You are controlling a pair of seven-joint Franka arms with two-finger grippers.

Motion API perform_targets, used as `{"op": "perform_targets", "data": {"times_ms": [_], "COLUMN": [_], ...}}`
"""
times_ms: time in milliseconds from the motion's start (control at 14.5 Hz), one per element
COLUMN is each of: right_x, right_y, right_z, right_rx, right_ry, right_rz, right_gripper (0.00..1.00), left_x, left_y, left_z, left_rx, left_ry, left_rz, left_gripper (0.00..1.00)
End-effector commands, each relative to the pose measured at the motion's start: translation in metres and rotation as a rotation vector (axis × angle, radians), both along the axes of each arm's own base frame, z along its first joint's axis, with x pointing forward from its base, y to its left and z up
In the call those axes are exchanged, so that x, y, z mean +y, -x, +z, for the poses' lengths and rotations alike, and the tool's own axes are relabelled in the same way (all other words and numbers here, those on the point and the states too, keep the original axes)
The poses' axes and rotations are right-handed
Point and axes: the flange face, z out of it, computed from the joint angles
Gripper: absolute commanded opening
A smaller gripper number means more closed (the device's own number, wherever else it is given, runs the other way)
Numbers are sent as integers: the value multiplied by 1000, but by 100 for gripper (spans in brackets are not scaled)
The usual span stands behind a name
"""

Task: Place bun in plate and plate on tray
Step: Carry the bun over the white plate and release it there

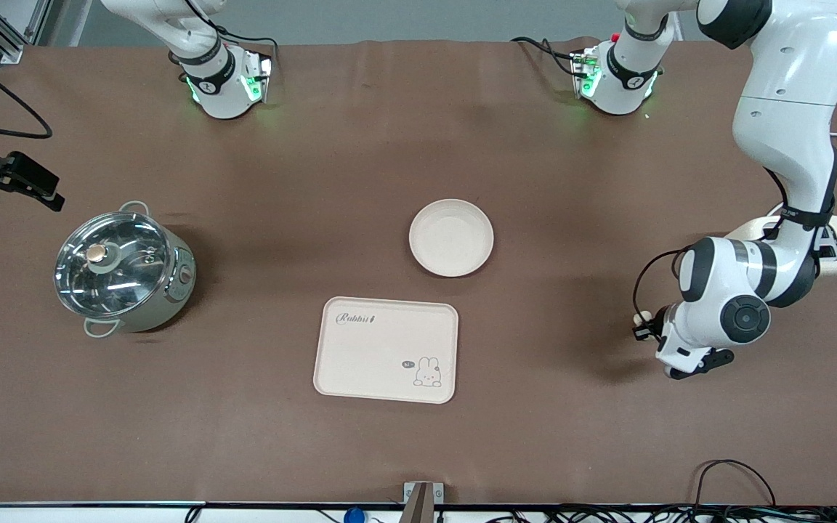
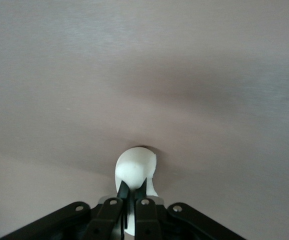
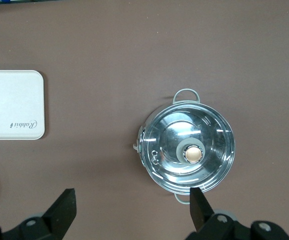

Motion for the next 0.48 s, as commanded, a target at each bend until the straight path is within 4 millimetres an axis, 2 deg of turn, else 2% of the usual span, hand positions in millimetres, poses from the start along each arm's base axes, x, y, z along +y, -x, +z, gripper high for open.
{"op": "perform_targets", "data": {"times_ms": [0, 206, 412], "right_x": [3, 1, 0], "right_y": [5, 4, 4], "right_z": [2, 2, 2], "right_rx": [1, -2, -5], "right_ry": [0, 0, 0], "right_rz": [-7, -8, -10], "right_gripper": [100, 100, 100], "left_x": [-45, -119, -210], "left_y": [7, 28, 61], "left_z": [34, 66, 93], "left_rx": [6, 50, 66], "left_ry": [21, 46, 104], "left_rz": [19, 51, 33], "left_gripper": [0, 0, 0]}}
